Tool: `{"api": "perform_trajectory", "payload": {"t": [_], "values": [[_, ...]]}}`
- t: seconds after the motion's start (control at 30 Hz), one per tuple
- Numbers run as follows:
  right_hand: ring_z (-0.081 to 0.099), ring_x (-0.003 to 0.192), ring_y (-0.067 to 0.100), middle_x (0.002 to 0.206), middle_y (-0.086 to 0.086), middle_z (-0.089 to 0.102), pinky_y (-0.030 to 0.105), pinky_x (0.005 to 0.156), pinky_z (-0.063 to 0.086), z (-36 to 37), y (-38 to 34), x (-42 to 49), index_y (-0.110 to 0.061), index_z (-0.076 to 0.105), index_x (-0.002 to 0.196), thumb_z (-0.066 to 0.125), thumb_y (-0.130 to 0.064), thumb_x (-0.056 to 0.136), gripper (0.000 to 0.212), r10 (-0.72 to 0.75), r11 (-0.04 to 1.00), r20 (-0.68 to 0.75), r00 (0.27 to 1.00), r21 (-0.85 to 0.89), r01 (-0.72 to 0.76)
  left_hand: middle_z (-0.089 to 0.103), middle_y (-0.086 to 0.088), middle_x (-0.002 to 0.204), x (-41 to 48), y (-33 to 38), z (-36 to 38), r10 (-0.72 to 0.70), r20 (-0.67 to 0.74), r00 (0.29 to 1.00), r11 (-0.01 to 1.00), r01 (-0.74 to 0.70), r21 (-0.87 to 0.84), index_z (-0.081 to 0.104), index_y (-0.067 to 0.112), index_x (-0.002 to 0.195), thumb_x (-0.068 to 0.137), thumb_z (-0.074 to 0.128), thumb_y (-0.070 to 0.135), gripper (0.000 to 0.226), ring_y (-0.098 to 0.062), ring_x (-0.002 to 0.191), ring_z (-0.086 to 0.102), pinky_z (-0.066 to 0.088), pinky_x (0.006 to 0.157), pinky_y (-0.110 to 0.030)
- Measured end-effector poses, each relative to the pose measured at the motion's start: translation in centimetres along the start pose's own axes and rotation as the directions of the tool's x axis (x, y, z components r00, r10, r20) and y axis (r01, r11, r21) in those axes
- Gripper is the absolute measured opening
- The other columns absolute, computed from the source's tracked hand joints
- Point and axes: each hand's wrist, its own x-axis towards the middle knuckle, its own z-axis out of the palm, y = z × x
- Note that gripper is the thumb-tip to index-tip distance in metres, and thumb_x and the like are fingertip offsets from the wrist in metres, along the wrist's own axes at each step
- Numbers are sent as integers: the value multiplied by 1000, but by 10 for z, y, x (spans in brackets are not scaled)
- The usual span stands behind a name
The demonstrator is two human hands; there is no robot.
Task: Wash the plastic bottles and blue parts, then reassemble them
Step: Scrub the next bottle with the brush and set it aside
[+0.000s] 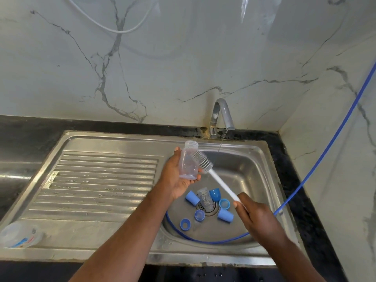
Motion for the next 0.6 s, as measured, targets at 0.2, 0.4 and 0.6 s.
{"api": "perform_trajectory", "payload": {"t": [0.2,0.4,0.6], "values": [[40,49,13,52,-8,39,32,49,34,-1,-3,-4,-45,32,88,48,-43,100,20,36,998,-19,999,43,-36,68,-17,93,-1,3,-2,-21,44,999,998,23,-51,59,5,127,104,37,53,58,-23,69,68,54,54,-31],[39,48,14,52,-6,36,35,47,34,0,-8,-2,-41,33,86,39,-51,99,17,36,999,-35,999,39,-34,69,-17,97,-2,4,-4,-37,92,995,999,40,-32,58,6,129,103,36,54,59,-23,74,68,54,56,-32],[43,50,21,52,-4,38,31,46,30,-6,-14,3,-34,32,87,42,-47,100,21,45,998,-56,997,-38,-47,72,-14,101,-4,10,-10,52,132,990,968,-83,238,62,11,125,105,35,52,53,-22,78,69,55,65,-35]]}}
